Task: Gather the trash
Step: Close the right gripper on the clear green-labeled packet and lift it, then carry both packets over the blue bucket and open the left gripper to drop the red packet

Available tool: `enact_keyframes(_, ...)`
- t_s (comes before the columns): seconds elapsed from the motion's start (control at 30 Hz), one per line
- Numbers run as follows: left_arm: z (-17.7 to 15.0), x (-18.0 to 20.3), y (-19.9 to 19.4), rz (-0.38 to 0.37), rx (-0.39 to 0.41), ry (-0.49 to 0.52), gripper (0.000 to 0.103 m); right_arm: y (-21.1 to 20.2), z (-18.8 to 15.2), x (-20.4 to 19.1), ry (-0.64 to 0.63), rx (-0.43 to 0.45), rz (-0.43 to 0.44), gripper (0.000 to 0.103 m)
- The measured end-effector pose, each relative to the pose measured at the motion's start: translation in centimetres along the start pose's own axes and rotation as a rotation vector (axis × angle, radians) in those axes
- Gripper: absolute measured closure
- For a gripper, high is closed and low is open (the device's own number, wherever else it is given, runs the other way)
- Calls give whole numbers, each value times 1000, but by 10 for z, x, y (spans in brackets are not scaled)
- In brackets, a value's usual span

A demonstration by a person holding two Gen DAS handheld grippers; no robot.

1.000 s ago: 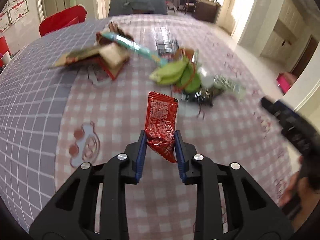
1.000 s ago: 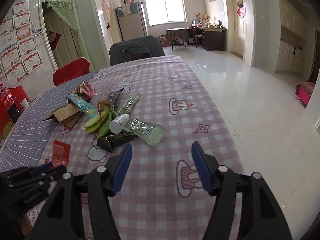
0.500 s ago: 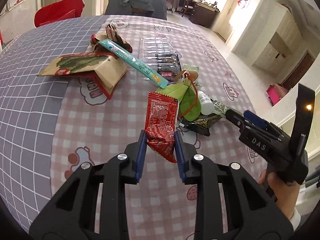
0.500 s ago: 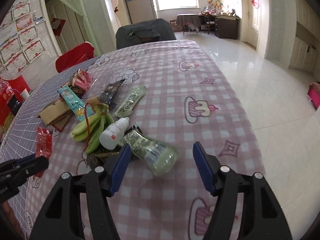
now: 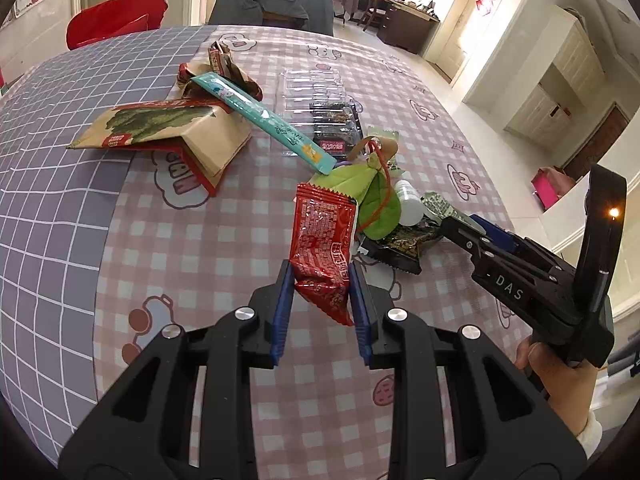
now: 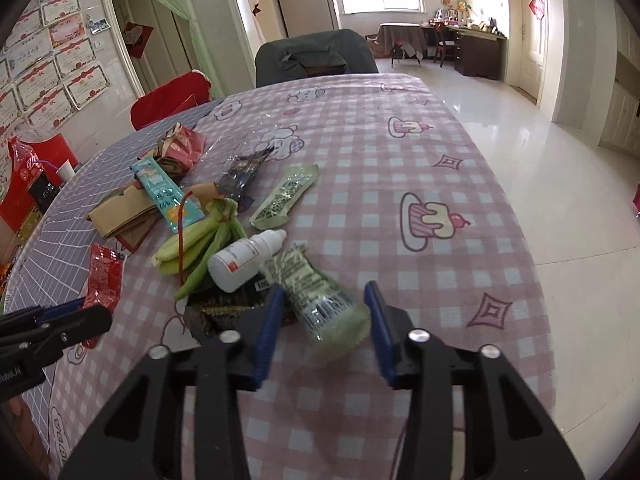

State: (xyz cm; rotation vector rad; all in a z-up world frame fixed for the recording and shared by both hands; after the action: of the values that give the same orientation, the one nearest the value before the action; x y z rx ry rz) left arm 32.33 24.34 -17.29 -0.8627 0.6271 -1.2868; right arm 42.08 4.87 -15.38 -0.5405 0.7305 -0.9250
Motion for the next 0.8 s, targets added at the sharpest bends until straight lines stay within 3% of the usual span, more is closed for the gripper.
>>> enact_keyframes(0.2,-1,9,-18,-8,25,13,75,-16,-6,-7,-2,37,13,83)
enact_keyframes(0.47,-8,50,-50,-40,67,77,75,-78,-18,-3,31,155,21,83)
enact_keyframes(0.63,-13,103,-69,-70,92,153,75,-131,-31,18,78,247,6,83)
enact_keyframes(0.8,-20,179,-78,-101,92,267,75,-182,-51,61,145,319,-36,83)
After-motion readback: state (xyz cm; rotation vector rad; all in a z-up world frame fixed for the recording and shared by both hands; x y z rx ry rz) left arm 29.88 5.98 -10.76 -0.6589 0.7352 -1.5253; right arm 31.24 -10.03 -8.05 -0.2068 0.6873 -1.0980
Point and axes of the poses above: each gripper's, at about its wrist camera, not at the fingertips, and y roughly the way its jaws point, x to its right, z to its top, the point moved 7 cm from there along y, roughly the way its jaws point, and after that the axes turned 12 degrees about z, right-handed, at the moved point
